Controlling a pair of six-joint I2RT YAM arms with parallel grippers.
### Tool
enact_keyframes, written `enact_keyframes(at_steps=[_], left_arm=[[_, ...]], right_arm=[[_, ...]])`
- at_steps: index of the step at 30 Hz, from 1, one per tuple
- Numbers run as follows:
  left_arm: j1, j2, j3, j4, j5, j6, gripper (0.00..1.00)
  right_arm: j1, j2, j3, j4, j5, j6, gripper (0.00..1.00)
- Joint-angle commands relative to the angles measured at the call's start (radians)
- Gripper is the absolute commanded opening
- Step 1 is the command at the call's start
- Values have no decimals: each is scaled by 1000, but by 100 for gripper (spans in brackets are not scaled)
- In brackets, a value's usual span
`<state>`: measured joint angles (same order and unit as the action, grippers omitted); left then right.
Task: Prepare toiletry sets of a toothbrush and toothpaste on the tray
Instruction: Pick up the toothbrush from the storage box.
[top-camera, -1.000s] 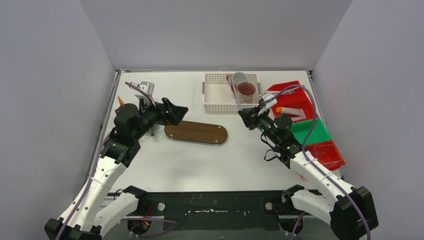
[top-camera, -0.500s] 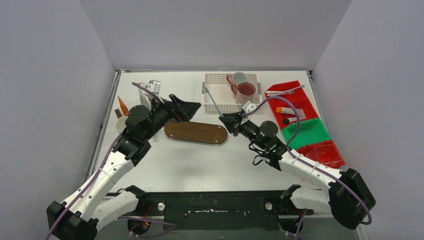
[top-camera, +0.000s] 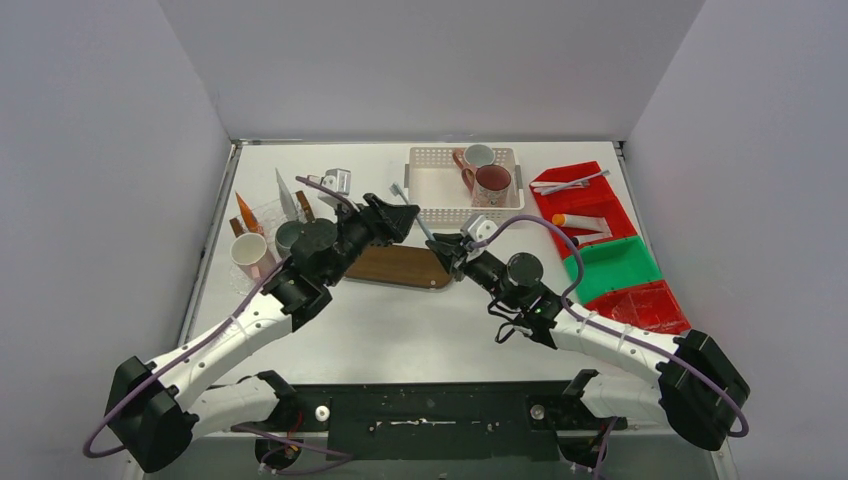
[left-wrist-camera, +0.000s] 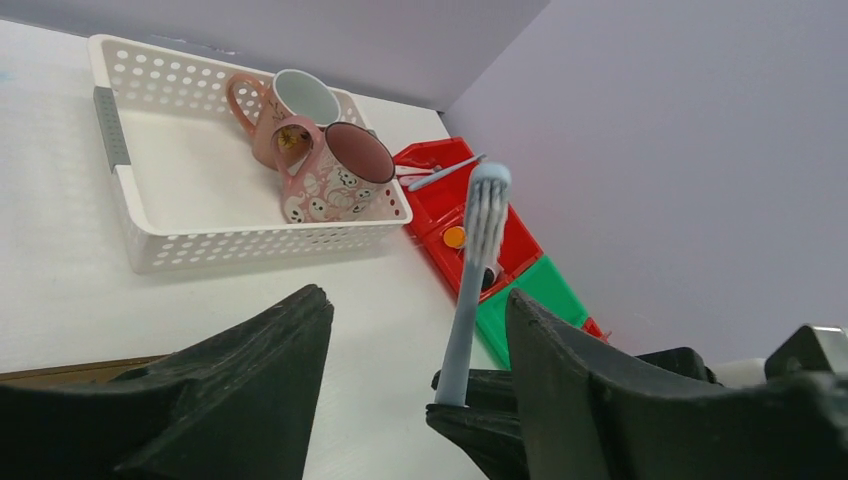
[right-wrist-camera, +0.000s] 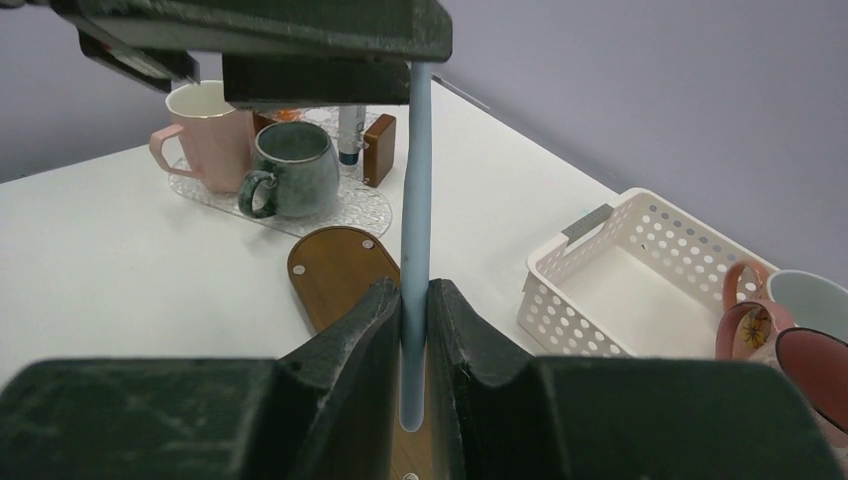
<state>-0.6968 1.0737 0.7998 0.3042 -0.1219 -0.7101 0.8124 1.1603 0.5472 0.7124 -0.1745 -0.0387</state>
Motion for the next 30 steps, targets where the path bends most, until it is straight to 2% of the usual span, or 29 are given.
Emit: enact_keyframes(at_steps=[1, 5, 9, 14, 17, 19, 21, 28, 30], left_arm=[[-38, 24, -16, 135, -107, 38, 55], [-68, 47, -24, 182, -116, 39, 39], [-90, 69, -18, 205, -115, 50, 33], [-94, 78, -23, 224, -117, 51, 16], [-95, 72, -29, 231, -127, 59, 1], [-94, 65, -30, 233, -136, 69, 0], [-95, 54, -30, 231, -153, 84, 0], [-90, -12, -43, 203, -255, 188, 0], [-81, -35, -45, 186, -288, 215, 0]], right_arm=[[11, 2, 11, 125, 49, -29, 0], [15, 6, 1, 138, 63, -34, 0], [16, 10, 0, 143, 69, -41, 0], [18, 16, -5, 155, 71, -40, 0], [18, 19, -9, 160, 73, -41, 0], [19, 23, -15, 169, 78, -40, 0], [20, 25, -22, 183, 83, -32, 7], [18, -1, -44, 205, 108, 9, 50], [18, -16, -56, 218, 131, 21, 59]])
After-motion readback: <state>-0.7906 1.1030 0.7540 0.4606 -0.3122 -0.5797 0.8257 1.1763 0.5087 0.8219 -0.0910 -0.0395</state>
